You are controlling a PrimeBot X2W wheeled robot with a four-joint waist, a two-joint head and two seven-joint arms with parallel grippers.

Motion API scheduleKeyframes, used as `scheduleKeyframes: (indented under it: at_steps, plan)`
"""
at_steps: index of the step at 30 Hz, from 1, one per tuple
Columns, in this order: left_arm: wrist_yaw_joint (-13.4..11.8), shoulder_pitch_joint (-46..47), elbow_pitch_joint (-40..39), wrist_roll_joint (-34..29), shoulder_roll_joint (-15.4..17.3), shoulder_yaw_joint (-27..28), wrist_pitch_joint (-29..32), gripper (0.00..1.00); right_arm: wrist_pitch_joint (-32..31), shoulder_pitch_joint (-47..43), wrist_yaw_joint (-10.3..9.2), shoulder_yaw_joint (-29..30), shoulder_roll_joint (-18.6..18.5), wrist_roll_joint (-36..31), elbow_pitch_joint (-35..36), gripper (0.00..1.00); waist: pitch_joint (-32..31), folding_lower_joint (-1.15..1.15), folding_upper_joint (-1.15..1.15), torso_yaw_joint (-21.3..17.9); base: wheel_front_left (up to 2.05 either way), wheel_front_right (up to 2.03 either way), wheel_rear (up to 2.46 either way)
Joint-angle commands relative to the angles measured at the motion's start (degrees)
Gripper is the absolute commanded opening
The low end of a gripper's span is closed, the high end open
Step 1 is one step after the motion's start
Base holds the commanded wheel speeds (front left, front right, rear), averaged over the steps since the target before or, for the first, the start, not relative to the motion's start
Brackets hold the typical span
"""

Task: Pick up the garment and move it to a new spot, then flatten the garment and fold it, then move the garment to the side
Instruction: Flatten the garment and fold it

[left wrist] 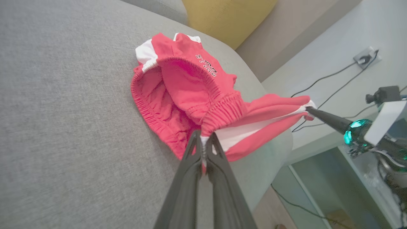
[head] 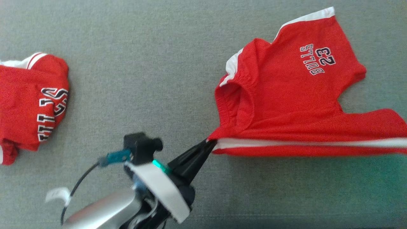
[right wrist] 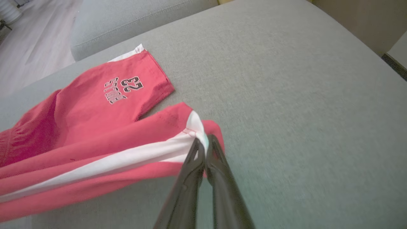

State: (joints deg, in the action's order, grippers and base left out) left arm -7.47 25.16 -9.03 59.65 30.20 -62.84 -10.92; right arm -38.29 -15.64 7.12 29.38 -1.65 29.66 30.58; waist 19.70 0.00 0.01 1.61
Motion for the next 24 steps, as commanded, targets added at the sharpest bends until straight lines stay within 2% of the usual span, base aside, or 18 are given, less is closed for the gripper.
scheduleKeyframes:
  at_steps: [1,2,11,17,24]
  plan:
    - [0.66,3.63,-0.66,1.61,-0.30,3.21,0.74,0.00,-1.37,5.82,0.36,-0.69,-1.77,-1.37,0.31,0.04,1.28,0.00,-0.01,0.91,0.00,0.00,0.00]
    - [1.13,4.88,-0.01,2.02,-1.24,3.40,1.36,0.00,-2.35,8.20,0.36,-1.25,-2.46,-2.12,-0.71,0.00,1.74,0.00,-0.01,1.24,0.00,0.00,0.00]
    - [4.50,13.63,9.46,12.94,-11.44,9.53,5.08,0.00,-13.31,30.59,0.36,-2.75,-11.01,-8.56,-12.57,0.00,6.18,0.00,-0.01,5.53,0.00,0.00,0.00]
    - [4.83,18.49,17.52,14.40,-15.13,11.77,5.31,0.00,-16.99,41.37,0.36,-5.86,-14.62,-12.21,-20.46,0.00,8.49,0.00,-0.01,7.53,0.00,0.00,0.00]
    - [6.65,22.21,23.67,14.54,-18.64,11.32,6.27,0.00,-16.64,51.94,0.36,-13.08,-19.93,-16.84,-31.85,0.00,10.79,0.00,-0.01,9.40,0.00,0.00,0.00]
